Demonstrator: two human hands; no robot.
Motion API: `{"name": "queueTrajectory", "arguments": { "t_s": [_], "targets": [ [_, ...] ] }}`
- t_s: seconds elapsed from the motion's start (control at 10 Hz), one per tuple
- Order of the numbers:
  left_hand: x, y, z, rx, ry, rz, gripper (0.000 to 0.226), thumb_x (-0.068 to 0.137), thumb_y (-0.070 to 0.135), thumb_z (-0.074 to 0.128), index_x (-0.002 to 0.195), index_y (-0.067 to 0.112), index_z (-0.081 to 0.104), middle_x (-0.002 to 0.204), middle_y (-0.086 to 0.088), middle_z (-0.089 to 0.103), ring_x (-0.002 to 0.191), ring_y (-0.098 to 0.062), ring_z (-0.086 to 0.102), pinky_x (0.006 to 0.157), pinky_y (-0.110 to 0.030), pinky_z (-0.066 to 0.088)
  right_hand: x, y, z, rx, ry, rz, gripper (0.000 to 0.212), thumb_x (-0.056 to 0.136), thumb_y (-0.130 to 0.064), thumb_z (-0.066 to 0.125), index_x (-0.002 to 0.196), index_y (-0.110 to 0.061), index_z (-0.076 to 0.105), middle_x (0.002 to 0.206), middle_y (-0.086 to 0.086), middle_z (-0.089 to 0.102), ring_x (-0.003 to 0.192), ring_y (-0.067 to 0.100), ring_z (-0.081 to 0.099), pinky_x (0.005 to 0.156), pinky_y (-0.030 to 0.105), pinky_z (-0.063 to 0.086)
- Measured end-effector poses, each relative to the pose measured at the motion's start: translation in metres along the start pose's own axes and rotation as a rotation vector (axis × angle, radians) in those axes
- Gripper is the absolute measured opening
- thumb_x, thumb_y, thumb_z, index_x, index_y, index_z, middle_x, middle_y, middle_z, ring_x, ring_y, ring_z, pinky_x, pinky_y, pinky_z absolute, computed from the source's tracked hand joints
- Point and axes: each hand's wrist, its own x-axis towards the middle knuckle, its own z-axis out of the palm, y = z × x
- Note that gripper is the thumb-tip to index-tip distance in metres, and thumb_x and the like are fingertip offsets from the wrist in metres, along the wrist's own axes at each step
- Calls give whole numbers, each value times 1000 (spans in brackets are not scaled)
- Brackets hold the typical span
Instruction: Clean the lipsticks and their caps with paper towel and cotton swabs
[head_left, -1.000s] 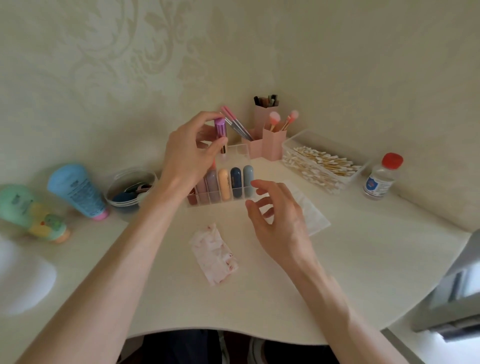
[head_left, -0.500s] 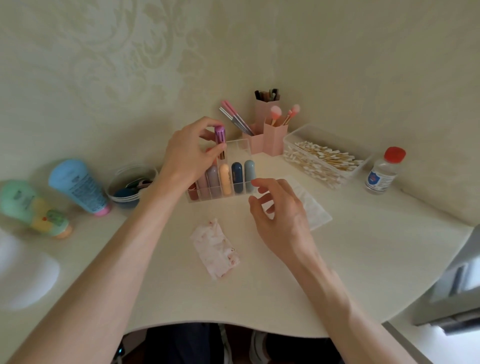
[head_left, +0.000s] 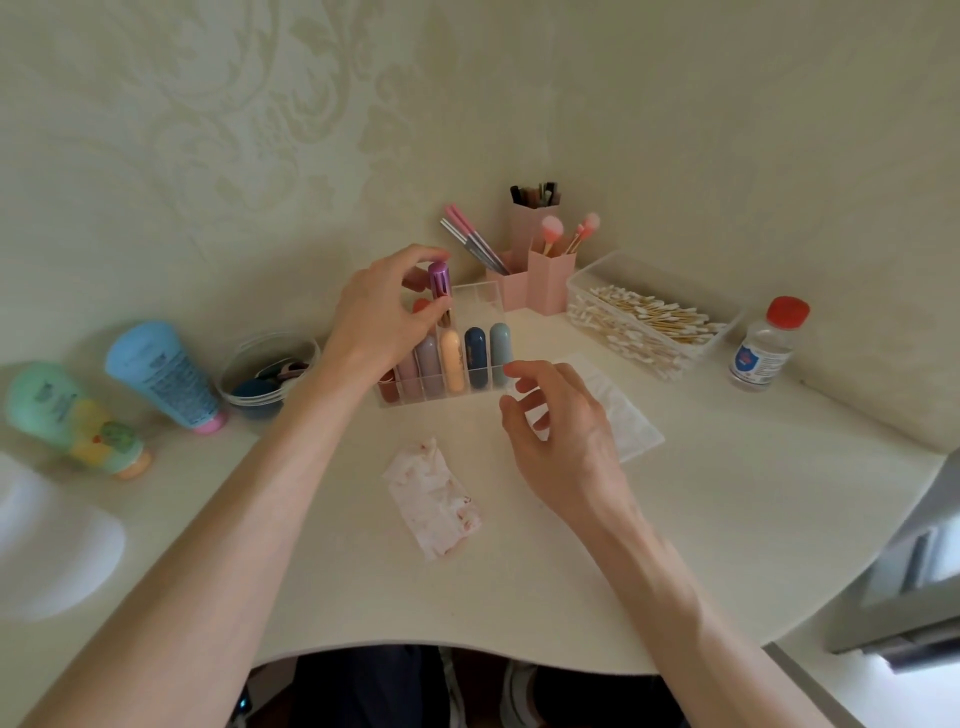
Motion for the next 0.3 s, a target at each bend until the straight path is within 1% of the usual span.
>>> {"name": "queueTrajectory", "arguments": {
  "t_s": [0.1, 0.2, 0.3],
  "targets": [
    [2, -2, 1, 8, -32, 4, 58, 94, 27, 75, 147, 28, 54, 128, 5, 69, 111, -9, 64, 105, -38, 49, 1, 1, 0, -1, 1, 6, 32, 100, -16, 66, 131, -26, 64, 111, -9, 59, 94, 6, 63, 80, 31, 56],
    [4, -1, -1, 13, -42, -17, 66, 93, 32, 76, 152, 28, 48, 133, 4, 67, 122, -14, 61, 110, -45, 46, 0, 0, 0, 1, 0, 7, 33, 99, -16, 66, 130, -26, 65, 110, -9, 59, 93, 6, 63, 80, 31, 56],
    [-4, -3, -4, -22, 68, 2, 64, 94, 34, 75, 152, 30, 48, 131, 10, 65, 128, -12, 53, 110, -38, 42, 1, 0, 0, 11, 13, 23, 33, 99, -16, 66, 131, -25, 65, 108, -9, 59, 93, 5, 62, 80, 30, 56]
  ]
}}
